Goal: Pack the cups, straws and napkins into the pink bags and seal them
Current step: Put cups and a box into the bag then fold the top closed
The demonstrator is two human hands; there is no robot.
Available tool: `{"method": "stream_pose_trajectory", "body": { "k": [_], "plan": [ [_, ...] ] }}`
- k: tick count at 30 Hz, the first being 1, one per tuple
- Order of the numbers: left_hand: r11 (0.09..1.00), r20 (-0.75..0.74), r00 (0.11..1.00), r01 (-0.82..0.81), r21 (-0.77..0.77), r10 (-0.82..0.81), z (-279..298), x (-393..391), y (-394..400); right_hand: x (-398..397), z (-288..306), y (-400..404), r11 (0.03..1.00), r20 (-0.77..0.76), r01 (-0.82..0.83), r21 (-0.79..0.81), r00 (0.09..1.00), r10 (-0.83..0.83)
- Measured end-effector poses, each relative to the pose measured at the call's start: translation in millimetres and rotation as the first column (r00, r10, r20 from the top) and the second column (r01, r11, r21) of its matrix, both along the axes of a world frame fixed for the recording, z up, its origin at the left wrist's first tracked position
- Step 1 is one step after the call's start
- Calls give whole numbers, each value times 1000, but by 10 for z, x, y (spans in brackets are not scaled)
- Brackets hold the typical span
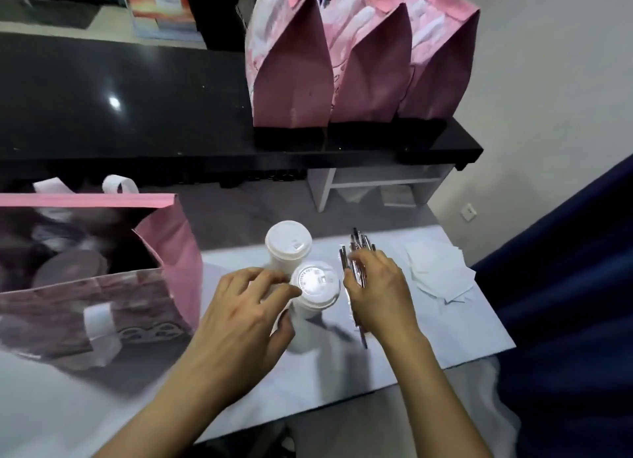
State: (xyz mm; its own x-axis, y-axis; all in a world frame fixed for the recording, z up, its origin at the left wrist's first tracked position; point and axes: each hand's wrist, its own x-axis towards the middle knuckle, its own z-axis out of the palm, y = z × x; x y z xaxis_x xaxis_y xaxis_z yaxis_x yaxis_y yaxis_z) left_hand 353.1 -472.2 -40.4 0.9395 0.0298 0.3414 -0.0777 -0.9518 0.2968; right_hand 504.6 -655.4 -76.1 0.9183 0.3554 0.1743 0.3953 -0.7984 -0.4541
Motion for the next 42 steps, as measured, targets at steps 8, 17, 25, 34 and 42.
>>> {"method": "stream_pose_trajectory", "body": {
  "k": [8,17,25,34,42],
  "plan": [
    [997,-125,989,-78,-2,77,-194,62,-124,397,-742,-49,880,-174,84,-467,967,-185],
    [989,-163,977,-144,-20,138,-195,132,-114,413,-949,-34,869,-311,84,-487,914,-263],
    [989,-163,976,-150,-8,147,-146,110,-46,412,-926,-51,866,-207,124,-485,946,-251],
    [992,-129,984,-124,-5,122,-101,-36,82,196,-915,62,895,-259,66,-440,946,-197],
    [991,-94,987,-131,-22,129,26,-235,341,189,-749,189,878,-302,168,-447,896,-325]
  ]
}}
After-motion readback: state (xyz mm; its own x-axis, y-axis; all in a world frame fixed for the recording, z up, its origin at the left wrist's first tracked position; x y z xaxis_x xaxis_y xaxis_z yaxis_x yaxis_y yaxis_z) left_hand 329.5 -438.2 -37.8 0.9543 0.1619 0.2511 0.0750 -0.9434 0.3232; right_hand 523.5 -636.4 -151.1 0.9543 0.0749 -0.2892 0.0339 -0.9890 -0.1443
